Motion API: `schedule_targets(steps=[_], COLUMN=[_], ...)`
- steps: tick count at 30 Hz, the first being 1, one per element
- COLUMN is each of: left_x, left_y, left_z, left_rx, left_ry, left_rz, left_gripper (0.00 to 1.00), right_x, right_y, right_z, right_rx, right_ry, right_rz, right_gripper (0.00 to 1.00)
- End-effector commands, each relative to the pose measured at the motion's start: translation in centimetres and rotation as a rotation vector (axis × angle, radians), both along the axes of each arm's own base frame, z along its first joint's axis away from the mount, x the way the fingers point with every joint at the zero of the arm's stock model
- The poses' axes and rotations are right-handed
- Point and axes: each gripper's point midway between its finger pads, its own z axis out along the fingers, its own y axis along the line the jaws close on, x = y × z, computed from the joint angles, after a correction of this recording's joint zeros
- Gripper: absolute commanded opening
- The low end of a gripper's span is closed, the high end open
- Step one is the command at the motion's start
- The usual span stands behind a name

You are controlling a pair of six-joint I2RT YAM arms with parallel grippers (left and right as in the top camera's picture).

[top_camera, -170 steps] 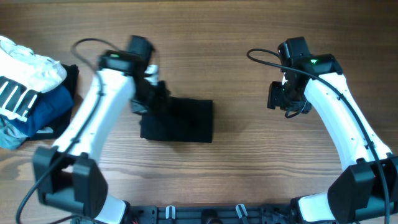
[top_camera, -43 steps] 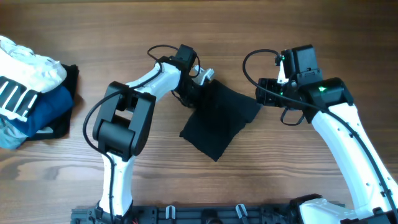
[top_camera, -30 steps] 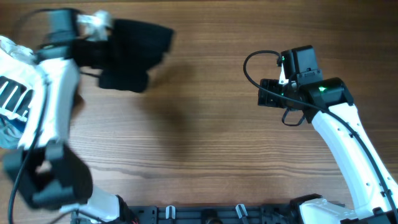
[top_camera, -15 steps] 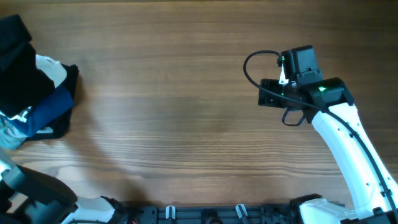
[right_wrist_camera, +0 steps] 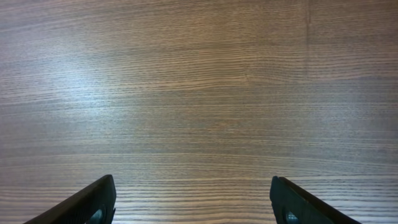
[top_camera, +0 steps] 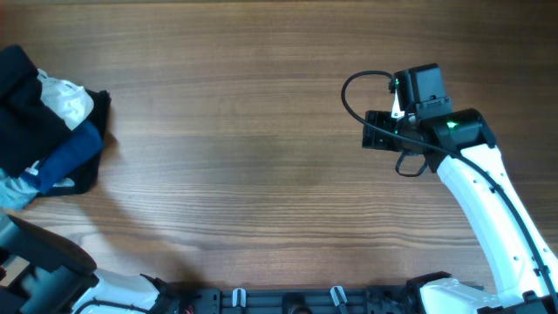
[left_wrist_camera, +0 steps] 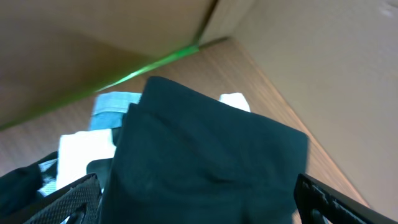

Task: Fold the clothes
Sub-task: 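Carry the folded shirt with the left gripper onto the left clothes stack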

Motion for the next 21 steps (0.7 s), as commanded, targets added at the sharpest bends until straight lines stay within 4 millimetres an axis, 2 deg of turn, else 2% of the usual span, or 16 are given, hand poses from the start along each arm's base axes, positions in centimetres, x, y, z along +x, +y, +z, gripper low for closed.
schedule_targets(steps=[1,2,4,6,8,9,10,11,13,16,18,19,21], left_x=[0.1,0.9,2.3,3.2,3.9,4.1,4.2,4.2,4.1,3.8,2.8,2.5,2.7], left_y=[0.5,-0.7,-3.6,-5.3,-5.5,-4.9,-3.7,-3.0,-1.4,-0.1,0.4,0.2,-0.2], left_z=[3.0,4.5,6.2,5.8,4.2,2.8,0.2,-1.4,-6.3,-12.7,-16.9,-18.0,-17.7], left_rx=[0.010,-0.008,-0.051,-0.090,-0.119,-0.134,-0.151,-0.164,-0.210,-0.294,-0.348,-0.382,-0.396], left_ry=[-0.054,-0.107,-0.185,-0.190,-0.167,-0.143,-0.094,-0.064,0.014,0.083,0.147,0.159,0.145], left_rz=[0.020,-0.044,-0.180,-0.241,-0.250,-0.231,-0.187,-0.164,-0.116,-0.087,-0.049,-0.048,-0.069], left_gripper=[1.00,1.00,1.00,1.00,1.00,1.00,1.00,1.00,1.00,1.00,1.00,1.00,1.00], right_x=[0.0,0.0,0.2,0.3,0.3,0.2,0.0,-0.1,-0.3,-0.3,-0.4,-0.4,-0.4], right_y=[-0.2,-0.2,-0.1,-0.1,-0.1,-0.1,-0.2,-0.2,-0.2,-0.2,0.2,0.4,0.4], right_z=[0.9,0.9,1.0,1.1,1.0,1.0,0.9,0.8,0.8,0.8,0.8,0.7,0.7], right_rx=[0.005,0.005,0.007,0.010,0.010,0.009,0.007,0.005,0.004,0.019,0.042,0.051,0.051], right_ry=[-0.023,-0.024,-0.031,-0.039,-0.036,-0.031,-0.023,-0.017,-0.011,-0.010,-0.003,0.000,0.000], right_rz=[-0.016,-0.016,-0.016,-0.018,-0.018,-0.018,-0.018,-0.019,-0.019,-0.045,-0.038,-0.034,-0.033], right_gripper=[0.80,0.80,0.80,0.80,0.80,0.80,0.80,0.80,0.80,0.80,0.80,0.80,0.80])
